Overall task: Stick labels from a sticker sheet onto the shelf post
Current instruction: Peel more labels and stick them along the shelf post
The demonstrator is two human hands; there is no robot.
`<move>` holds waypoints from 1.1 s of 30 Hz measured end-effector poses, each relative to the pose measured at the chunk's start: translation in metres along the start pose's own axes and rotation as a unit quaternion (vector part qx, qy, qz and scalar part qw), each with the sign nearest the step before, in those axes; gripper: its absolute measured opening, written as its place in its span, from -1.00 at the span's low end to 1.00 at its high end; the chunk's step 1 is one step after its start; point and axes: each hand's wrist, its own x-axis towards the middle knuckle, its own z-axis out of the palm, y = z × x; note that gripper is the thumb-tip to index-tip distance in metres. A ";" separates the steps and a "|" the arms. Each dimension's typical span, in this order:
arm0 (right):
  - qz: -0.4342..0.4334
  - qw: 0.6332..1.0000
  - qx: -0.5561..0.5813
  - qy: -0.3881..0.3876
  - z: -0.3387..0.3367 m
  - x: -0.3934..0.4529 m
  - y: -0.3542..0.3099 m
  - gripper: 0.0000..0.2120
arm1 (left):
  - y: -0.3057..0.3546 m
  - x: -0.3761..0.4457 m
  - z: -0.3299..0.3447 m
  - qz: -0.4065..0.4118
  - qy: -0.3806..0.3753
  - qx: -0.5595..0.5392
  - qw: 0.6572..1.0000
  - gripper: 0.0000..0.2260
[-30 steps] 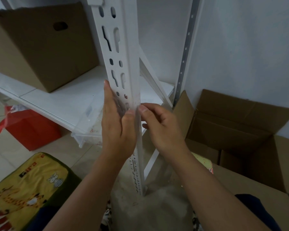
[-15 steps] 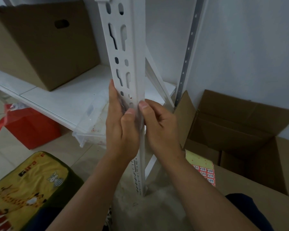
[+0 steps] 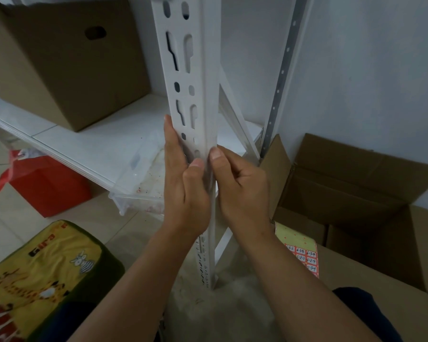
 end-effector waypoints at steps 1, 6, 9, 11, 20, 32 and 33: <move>-0.005 1.000 -0.003 -0.001 0.000 0.000 0.000 -0.84 | -0.001 0.000 0.000 0.000 0.000 -0.001 1.000 -0.38; -0.013 1.000 -0.009 0.006 -0.001 0.000 -0.002 -0.86 | -0.004 0.000 0.001 -0.007 -0.001 -0.012 1.000 -0.42; -0.007 1.000 0.005 0.019 -0.001 0.000 -0.002 -0.85 | -0.006 0.001 0.001 -0.010 0.003 -0.009 1.000 -0.40; -0.007 0.999 0.015 0.035 0.000 -0.001 -0.001 -0.85 | -0.007 0.001 0.001 -0.011 0.000 -0.009 1.000 -0.37; -0.021 0.999 -0.017 0.043 0.004 -0.001 -0.003 -0.94 | -0.006 0.003 -0.001 -0.006 -0.007 -0.036 0.999 -0.39; 0.033 0.998 0.039 0.020 -0.001 0.000 -0.008 -0.93 | -0.004 0.002 -0.002 -0.014 -0.017 -0.033 0.999 -0.35; 0.033 0.999 0.038 0.015 -0.001 0.000 -0.008 -0.93 | -0.002 0.003 -0.002 -0.015 -0.018 -0.032 0.999 -0.38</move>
